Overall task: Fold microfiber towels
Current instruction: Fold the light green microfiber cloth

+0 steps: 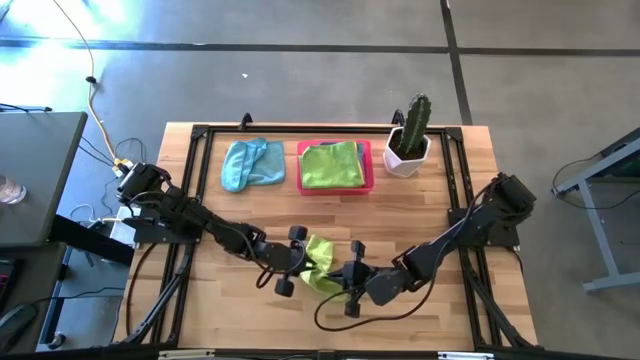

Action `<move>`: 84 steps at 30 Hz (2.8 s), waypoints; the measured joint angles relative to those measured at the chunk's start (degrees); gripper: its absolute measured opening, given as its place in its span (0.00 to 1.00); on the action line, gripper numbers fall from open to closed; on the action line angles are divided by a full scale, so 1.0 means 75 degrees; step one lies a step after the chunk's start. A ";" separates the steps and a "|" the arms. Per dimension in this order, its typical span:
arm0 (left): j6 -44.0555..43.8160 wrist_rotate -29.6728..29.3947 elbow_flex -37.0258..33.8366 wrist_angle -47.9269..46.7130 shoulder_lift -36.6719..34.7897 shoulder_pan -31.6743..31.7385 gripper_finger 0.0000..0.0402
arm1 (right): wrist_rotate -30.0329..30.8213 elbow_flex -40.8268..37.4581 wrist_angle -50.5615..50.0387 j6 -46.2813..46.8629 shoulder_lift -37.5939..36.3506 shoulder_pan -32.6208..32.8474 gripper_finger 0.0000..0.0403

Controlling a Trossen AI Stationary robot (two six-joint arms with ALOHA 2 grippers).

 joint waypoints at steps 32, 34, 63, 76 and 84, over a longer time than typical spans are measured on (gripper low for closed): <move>0.3563 -0.3397 0.0798 0.0231 -0.1169 -0.0978 0.00 | -0.0556 0.0972 -0.3870 -0.0402 -0.1919 0.0114 0.00; 0.3736 -0.2755 0.0966 0.0021 -0.1169 -0.1052 0.00 | -0.1114 0.1320 -0.4320 -0.0421 -0.1916 0.0062 0.00; 0.6182 -0.6449 0.2232 -0.1615 -0.1157 -0.0239 0.00 | 0.0142 0.3331 -0.8550 -0.0279 -0.1738 -0.0959 0.00; 0.7756 -0.7636 0.2232 -0.1533 -0.1157 0.0354 0.00 | 0.0421 0.3331 -0.8639 -0.2211 -0.1738 -0.1957 0.00; 0.4193 -0.6063 0.2232 -0.3242 -0.1157 -0.0814 0.00 | -0.1736 0.3343 -0.8645 0.0572 -0.1446 -0.1554 0.00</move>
